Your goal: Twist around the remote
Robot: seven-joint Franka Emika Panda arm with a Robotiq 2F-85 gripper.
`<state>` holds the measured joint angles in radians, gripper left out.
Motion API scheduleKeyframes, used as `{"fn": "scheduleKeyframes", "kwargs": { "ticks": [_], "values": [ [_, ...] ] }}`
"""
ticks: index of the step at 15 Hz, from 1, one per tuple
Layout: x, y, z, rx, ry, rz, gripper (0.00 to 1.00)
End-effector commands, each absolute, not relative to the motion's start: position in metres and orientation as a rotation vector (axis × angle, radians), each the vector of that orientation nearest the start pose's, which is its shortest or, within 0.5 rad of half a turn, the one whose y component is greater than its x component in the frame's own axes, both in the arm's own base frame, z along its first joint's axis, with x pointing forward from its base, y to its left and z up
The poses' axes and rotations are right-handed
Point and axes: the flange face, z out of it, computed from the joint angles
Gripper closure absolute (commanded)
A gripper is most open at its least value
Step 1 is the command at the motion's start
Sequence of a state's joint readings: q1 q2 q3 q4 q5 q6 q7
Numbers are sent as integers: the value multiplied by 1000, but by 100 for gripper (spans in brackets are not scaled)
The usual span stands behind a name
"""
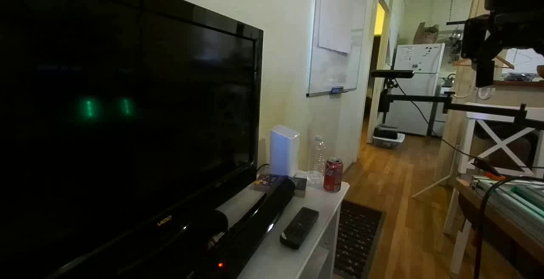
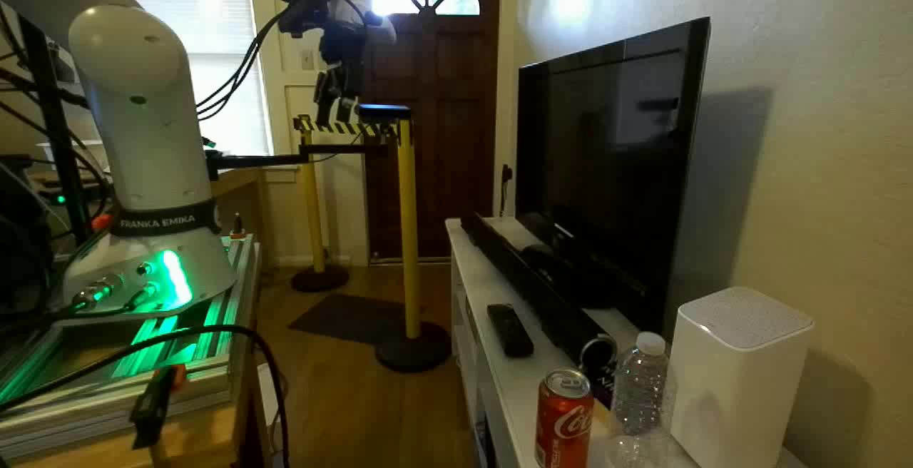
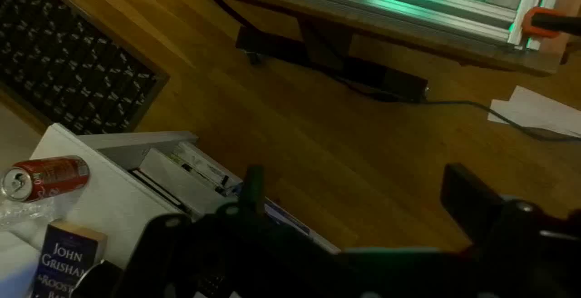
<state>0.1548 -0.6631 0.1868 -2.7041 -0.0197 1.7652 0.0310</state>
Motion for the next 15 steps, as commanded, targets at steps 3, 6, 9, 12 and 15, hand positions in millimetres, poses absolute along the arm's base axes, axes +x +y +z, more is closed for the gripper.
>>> {"fn": "scheduleKeyframes", "kwargs": {
  "ticks": [3, 6, 9, 12, 15],
  "values": [
    [291, 97, 403, -3263, -429, 430, 0],
    [291, 97, 403, -3263, -429, 430, 0],
    [312, 102, 385, -3243, -140, 435, 0],
    [343, 106, 361, -3205, 114, 407, 0],
    [376, 99, 335, -3167, 369, 334, 0]
  ]
}}
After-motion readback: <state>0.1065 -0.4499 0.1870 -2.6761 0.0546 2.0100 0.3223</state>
